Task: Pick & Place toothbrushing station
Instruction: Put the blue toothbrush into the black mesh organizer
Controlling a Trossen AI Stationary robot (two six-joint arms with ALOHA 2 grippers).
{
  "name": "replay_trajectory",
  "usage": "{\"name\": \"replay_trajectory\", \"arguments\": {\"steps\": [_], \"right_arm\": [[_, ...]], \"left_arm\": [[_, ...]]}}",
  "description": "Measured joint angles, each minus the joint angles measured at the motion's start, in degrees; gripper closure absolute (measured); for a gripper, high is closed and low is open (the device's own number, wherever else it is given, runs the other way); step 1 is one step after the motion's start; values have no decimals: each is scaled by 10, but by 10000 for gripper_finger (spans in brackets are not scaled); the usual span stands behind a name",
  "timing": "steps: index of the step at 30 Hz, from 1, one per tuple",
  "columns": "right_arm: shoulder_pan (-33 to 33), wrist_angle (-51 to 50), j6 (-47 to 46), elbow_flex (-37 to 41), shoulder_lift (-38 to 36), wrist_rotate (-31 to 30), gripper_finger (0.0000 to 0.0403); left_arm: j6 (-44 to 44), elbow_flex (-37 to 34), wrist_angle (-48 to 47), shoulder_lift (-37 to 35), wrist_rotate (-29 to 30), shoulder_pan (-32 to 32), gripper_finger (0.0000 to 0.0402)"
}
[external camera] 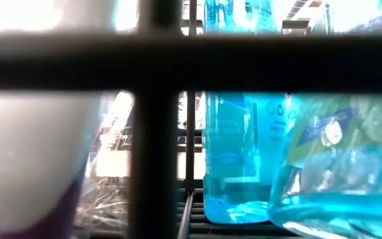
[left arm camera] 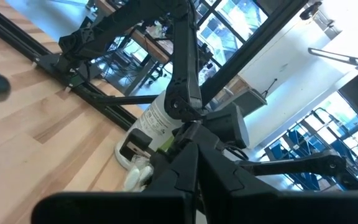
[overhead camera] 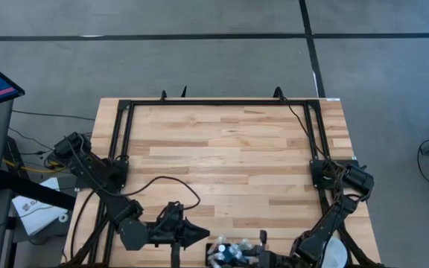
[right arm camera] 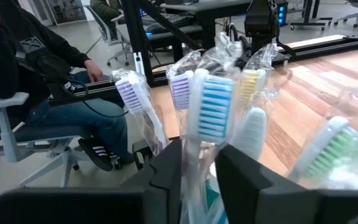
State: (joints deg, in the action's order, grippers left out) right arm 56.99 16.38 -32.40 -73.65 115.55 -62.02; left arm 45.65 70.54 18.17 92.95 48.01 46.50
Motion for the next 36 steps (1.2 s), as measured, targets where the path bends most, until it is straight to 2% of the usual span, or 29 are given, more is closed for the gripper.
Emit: {"name": "replay_trajectory", "arguments": {"steps": [8,13,26,36], "right_arm": [[8,4,0,-4,0,-23,249],[9,4,0,-24,0,-25,226],[8,4,68,-62,-1,-26,248],[3,-21,69,-62,-1,-25,263]], "left_arm": [[-2,0,0,0,0,0,399],[-3,0,1,0,0,0,399],[-4,0,2,0,-1,0,399],[-4,0,4,0,-2,0,399]]}}
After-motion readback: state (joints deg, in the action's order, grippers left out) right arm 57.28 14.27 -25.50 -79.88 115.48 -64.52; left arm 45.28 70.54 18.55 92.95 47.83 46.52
